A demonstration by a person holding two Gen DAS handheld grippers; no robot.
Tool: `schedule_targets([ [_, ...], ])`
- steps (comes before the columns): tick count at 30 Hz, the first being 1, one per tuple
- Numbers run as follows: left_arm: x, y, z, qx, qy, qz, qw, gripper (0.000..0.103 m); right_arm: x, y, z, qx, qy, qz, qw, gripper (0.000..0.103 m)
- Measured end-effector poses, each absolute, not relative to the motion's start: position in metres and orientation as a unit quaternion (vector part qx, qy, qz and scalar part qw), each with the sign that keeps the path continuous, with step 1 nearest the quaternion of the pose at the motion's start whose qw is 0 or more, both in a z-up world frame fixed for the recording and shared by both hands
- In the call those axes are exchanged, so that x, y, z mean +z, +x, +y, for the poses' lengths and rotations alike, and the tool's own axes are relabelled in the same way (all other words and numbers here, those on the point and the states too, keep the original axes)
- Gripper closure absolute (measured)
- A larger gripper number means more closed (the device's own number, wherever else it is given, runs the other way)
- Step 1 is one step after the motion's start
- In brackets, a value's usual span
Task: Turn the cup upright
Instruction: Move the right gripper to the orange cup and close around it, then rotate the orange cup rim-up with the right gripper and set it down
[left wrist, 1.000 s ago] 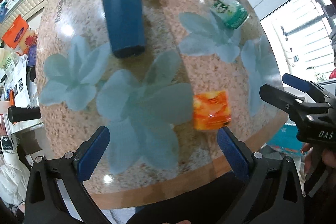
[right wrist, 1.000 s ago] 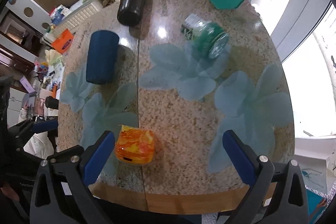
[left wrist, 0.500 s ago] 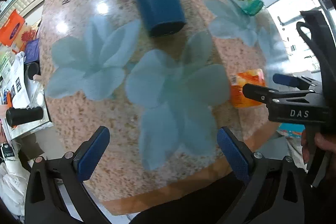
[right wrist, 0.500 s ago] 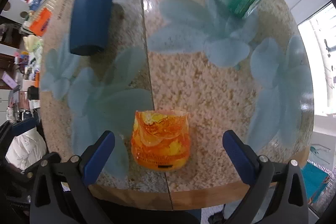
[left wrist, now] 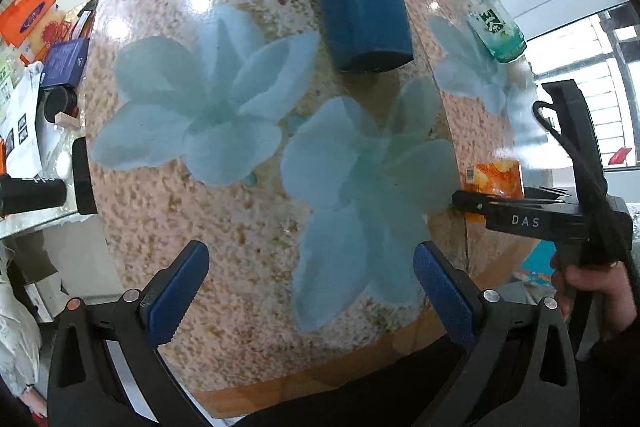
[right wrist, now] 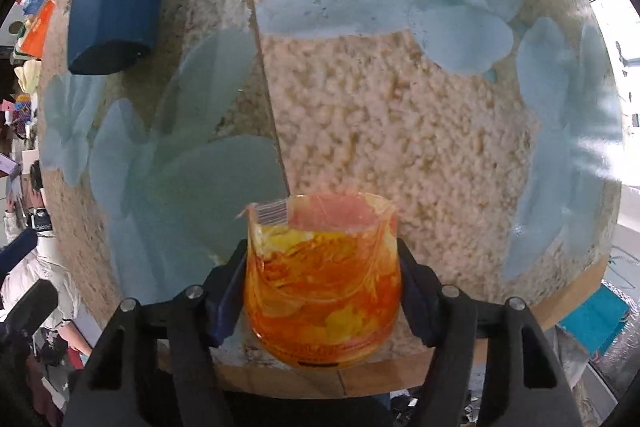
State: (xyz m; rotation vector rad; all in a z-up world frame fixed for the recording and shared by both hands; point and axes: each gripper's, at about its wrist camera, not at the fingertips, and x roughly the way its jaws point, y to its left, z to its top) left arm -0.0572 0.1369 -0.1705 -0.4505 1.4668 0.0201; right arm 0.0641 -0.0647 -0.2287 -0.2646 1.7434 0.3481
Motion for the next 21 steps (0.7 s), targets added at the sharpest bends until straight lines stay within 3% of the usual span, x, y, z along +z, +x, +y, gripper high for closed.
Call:
schedule_targets([
  [14,-0.162,-0.040,0.116,-0.004,-0.192,0.651,0.734,0.000,-0.164,0.074,-0.067,0.210,-0.092,0.659,0.716,0.039],
  [21,-0.167,-0.032,0.107,-0.004,-0.186,0.658,0.730,0.000,-0.177,0.075,-0.071,0.241,-0.112,0.573,0.775,0.039],
])
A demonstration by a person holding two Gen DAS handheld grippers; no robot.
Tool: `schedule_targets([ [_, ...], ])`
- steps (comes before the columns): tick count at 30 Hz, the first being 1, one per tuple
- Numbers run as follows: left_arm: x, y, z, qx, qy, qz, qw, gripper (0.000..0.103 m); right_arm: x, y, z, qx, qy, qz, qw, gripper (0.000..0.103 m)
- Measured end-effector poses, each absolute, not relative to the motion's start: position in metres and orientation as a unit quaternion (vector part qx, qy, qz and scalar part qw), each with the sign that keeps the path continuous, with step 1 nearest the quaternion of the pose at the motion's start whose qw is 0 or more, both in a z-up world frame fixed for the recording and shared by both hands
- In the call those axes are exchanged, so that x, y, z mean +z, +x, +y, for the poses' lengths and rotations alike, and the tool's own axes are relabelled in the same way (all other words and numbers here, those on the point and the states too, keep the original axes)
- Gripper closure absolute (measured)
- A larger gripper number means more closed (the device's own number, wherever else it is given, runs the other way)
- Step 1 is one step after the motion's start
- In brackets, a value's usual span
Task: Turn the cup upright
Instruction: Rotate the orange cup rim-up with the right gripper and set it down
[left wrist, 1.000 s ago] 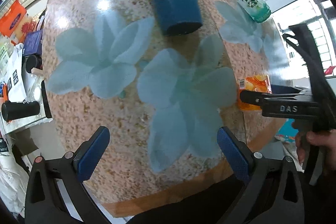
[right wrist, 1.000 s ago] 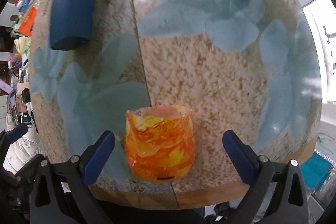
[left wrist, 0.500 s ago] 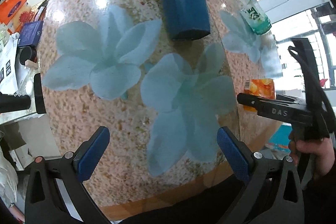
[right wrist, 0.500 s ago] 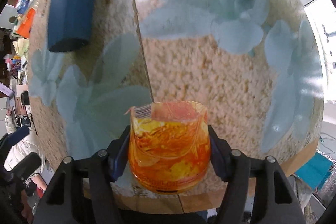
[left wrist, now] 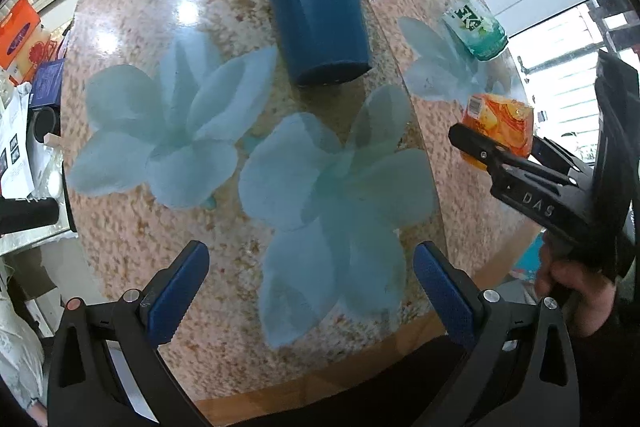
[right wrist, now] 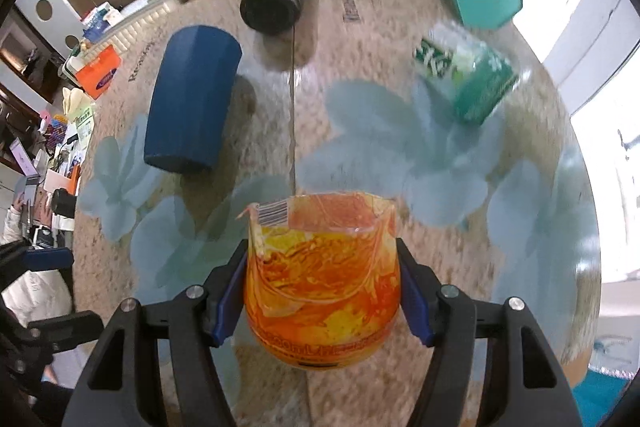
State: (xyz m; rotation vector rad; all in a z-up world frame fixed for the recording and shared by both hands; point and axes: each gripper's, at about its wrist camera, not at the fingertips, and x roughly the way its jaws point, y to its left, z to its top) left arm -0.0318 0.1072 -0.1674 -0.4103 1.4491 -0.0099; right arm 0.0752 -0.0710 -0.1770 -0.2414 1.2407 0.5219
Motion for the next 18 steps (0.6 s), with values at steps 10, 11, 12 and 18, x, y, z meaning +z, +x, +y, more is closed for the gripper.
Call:
schedule_targets([
  [10,-0.185,-0.027,0.099,-0.010,-0.216,0.671,0.709,0.000,-0.190,0.067,-0.081,0.276,-0.101,0.451,0.843,0.039],
  [11,-0.186,-0.028,0.098,-0.010,-0.215,0.672,0.709,0.000,-0.192,0.067,-0.083,0.275,-0.105,0.440,0.848,0.039],
  [12,-0.187,-0.028,0.097,-0.010,-0.212,0.672,0.709,0.000,-0.196,0.066,-0.086,0.272,-0.109,0.428,0.855,0.039],
  [18,-0.192,-0.026,0.090,-0.016,-0.203,0.674,0.710,0.000,-0.214,0.067,-0.096,0.270,-0.093,0.414,0.864,0.038],
])
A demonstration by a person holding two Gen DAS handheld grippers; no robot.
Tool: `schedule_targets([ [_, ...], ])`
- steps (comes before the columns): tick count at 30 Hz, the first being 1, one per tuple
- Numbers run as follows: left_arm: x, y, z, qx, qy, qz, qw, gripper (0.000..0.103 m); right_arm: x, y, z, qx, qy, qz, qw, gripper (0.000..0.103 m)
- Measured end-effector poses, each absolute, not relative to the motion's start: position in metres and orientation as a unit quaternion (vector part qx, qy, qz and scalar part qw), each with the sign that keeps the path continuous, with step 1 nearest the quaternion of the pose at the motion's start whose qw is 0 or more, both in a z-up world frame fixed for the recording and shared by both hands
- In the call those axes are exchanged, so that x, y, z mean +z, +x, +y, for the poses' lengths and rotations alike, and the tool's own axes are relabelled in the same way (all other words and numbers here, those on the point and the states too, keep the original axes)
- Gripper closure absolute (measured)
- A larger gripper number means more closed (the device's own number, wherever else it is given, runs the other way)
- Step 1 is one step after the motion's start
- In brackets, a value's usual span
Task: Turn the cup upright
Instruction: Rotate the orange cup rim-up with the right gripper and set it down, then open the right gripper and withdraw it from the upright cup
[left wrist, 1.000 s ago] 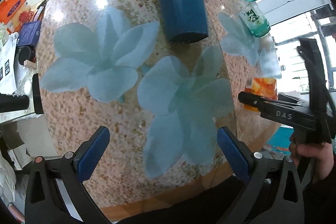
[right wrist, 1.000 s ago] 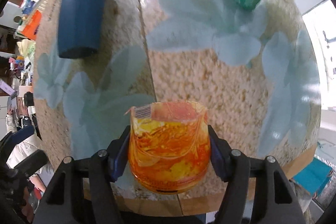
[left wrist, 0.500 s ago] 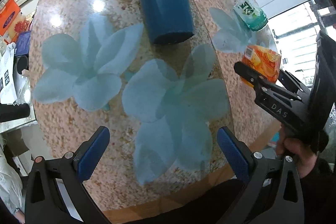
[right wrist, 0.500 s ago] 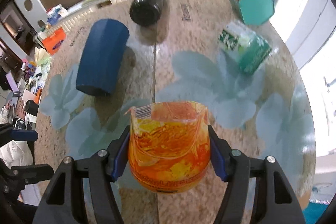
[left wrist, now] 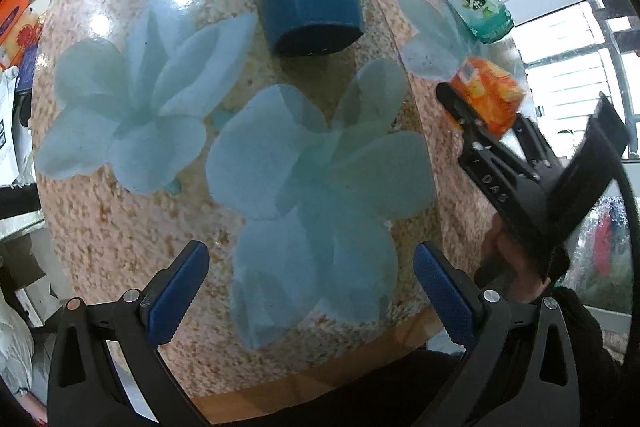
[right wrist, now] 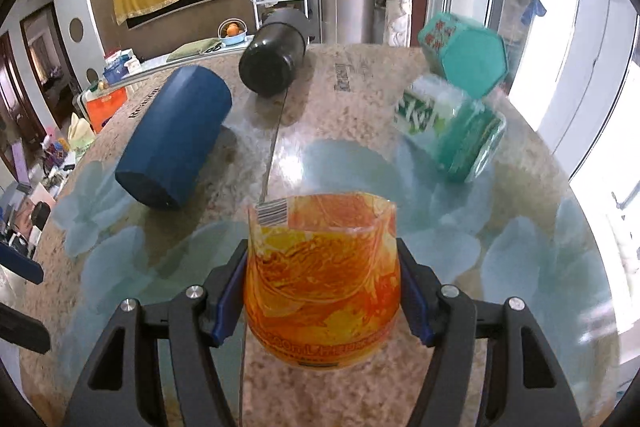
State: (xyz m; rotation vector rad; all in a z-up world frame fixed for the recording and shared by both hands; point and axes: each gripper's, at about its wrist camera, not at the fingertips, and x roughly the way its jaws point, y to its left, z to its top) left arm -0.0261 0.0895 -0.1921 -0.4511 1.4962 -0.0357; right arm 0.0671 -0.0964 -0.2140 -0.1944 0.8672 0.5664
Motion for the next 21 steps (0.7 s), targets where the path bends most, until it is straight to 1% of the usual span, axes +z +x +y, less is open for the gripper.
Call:
schedule_targets([
  [6,-0.193,-0.022,0.085,-0.019,-0.194,0.675,0.712,0.000,-0.230,0.064,-0.101,0.271,-0.077,0.430,0.858,0.037],
  [8,-0.194,-0.021,0.084,-0.017,-0.195,0.676,0.711,0.000,-0.231,0.064,-0.102,0.271,-0.074,0.433,0.856,0.029],
  [9,-0.195,-0.020,0.084,-0.017,-0.195,0.677,0.710,0.000,-0.231,0.065,-0.101,0.271,-0.072,0.435,0.855,0.022],
  [10,-0.195,-0.021,0.084,-0.018,-0.196,0.676,0.710,0.000,-0.231,0.066,-0.102,0.273,-0.069,0.438,0.854,0.019],
  [12,-0.195,-0.021,0.083,-0.018,-0.197,0.675,0.711,0.000,-0.229,0.065,-0.103,0.270,-0.067,0.440,0.854,0.017],
  [15,-0.192,-0.023,0.085,-0.019,-0.200,0.670,0.715,0.000,-0.222,0.064,-0.107,0.268,-0.061,0.444,0.853,0.009],
  [20,-0.181,-0.028,0.091,-0.017,-0.199,0.657,0.727,0.000,-0.200,0.059,-0.111,0.276,-0.044,0.442,0.852,0.007],
  [21,-0.178,-0.027,0.091,-0.017,-0.196,0.653,0.732,0.000,-0.194,0.058,-0.113,0.280,-0.039,0.442,0.851,0.002],
])
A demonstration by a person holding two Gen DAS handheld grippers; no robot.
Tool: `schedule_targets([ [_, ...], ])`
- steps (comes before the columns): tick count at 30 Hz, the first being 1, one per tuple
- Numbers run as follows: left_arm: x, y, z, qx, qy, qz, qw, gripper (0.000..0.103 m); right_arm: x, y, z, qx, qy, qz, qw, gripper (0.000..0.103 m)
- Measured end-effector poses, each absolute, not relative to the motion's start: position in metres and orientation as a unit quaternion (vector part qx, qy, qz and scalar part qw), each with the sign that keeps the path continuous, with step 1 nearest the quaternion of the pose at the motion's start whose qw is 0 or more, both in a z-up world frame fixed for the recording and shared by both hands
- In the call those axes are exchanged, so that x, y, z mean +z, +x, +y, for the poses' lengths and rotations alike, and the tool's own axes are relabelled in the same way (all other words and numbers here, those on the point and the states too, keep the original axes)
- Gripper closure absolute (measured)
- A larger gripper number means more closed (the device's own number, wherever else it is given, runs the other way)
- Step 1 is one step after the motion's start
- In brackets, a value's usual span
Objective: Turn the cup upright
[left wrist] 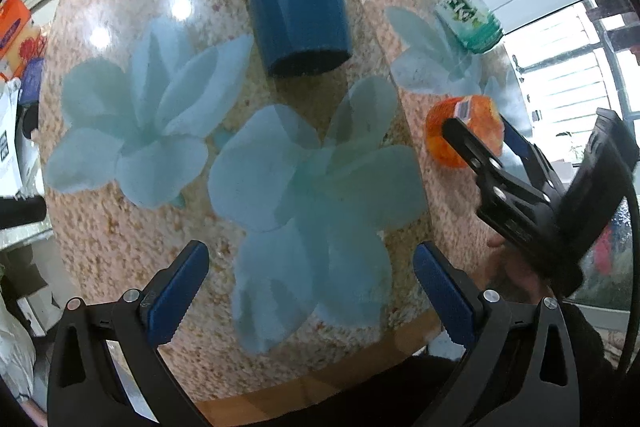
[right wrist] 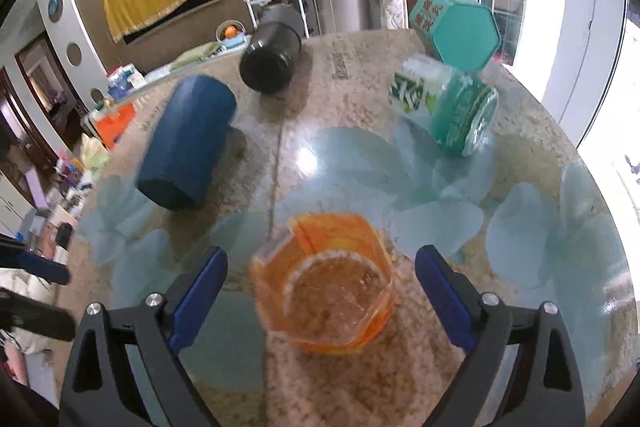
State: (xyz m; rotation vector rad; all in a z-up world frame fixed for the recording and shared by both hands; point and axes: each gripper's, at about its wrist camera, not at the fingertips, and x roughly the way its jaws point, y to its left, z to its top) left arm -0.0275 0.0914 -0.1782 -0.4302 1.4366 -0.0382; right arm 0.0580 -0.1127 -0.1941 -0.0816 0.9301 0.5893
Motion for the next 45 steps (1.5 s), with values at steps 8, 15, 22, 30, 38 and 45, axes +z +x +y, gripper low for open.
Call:
schedule_targets([
  [8,-0.142,-0.020,0.090,-0.008,-0.165,0.592,0.789,0.000,-0.138,0.049,-0.132,0.292,-0.002,0.440,0.849,0.000],
  [15,-0.119,-0.008,0.079,-0.016,-0.156,0.554,0.817,0.000,-0.098,0.046,-0.142,0.253,0.005,0.477,0.841,0.000],
  [22,-0.095,0.000,0.056,-0.033,-0.134,0.535,0.834,0.000,-0.081,0.043,-0.149,0.183,-0.012,0.542,0.820,0.000],
  [30,-0.084,0.005,0.025,-0.043,-0.115,0.526,0.842,0.000,-0.071,0.042,-0.155,0.166,-0.063,0.550,0.816,0.000],
  [38,-0.084,0.004,0.000,-0.015,-0.111,0.520,0.847,0.000,-0.076,0.055,-0.178,0.184,-0.063,0.554,0.810,0.000],
  [45,-0.090,0.006,-0.014,-0.002,-0.115,0.517,0.848,0.000,-0.081,0.059,-0.190,0.195,-0.068,0.556,0.805,0.000],
])
